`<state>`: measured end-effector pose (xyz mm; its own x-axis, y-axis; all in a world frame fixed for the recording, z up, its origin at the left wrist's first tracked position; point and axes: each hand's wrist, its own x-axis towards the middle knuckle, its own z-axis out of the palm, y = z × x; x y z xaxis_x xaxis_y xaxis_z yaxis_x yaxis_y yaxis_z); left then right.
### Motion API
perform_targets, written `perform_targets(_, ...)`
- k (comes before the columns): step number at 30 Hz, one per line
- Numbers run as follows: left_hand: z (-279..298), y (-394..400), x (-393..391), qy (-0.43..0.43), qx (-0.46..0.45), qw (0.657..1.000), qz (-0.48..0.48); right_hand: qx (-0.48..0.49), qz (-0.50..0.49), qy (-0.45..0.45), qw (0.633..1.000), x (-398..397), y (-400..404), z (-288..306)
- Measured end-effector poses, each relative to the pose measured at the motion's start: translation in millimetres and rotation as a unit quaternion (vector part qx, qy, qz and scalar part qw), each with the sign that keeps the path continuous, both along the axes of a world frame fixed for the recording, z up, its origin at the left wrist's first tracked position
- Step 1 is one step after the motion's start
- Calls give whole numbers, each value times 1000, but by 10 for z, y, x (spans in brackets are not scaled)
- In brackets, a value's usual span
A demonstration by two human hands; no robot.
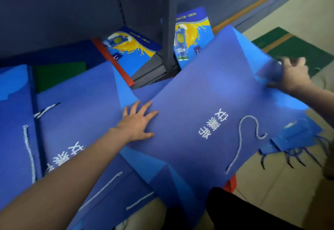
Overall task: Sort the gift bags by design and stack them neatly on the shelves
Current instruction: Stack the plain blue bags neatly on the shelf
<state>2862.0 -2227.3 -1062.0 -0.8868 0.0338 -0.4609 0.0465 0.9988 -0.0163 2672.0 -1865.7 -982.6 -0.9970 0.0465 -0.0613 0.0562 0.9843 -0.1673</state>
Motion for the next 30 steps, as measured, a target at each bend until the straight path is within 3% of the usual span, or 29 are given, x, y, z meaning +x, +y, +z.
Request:
perform_targets(3, -127, 284, -243, -27, 16, 999, -11, 11, -33, -57, 998, -1, 230, -170)
perform_targets(6, -296, 551, -352, -84, -2, 996, 7, -46, -82, -158, 983, 366, 414, -631)
perform_targets(9, -433, 716, -397, -91, -37, 995, 25, -150, -210, -236, 937, 901, 543, -1076)
perform_targets(11, -481, 769, -450, -76, -37, 995, 59, -261, -272, -272, 885, 1198, 528, -1320)
perform_targets(13, -464, 808, -503, -70, -16, 993, 97, -370, -316, -260, 834, 1358, 443, -1468)
perform_targets(15, -425, 865, -555, -33, 40, 987, 150, -427, -356, -185, 811, 1361, 361, -1481)
perform_targets(20, -185, 1409, -801, 137, 155, 969, 136, -398, -362, -14, 843, 956, 453, -1025)
perform_targets(24, -7, 1871, -1475, 172, 190, 958, 126, -446, -316, 77, 834, 253, 719, -747)
perform_targets(27, -28, 1936, -1982, 161, 186, 960, 129, -502, -316, 58, 803, -116, 1007, -812)
perform_targets(30, -252, 1817, -2069, 63, 133, 986, 75, -488, -348, -51, 798, 147, 1116, -1183)
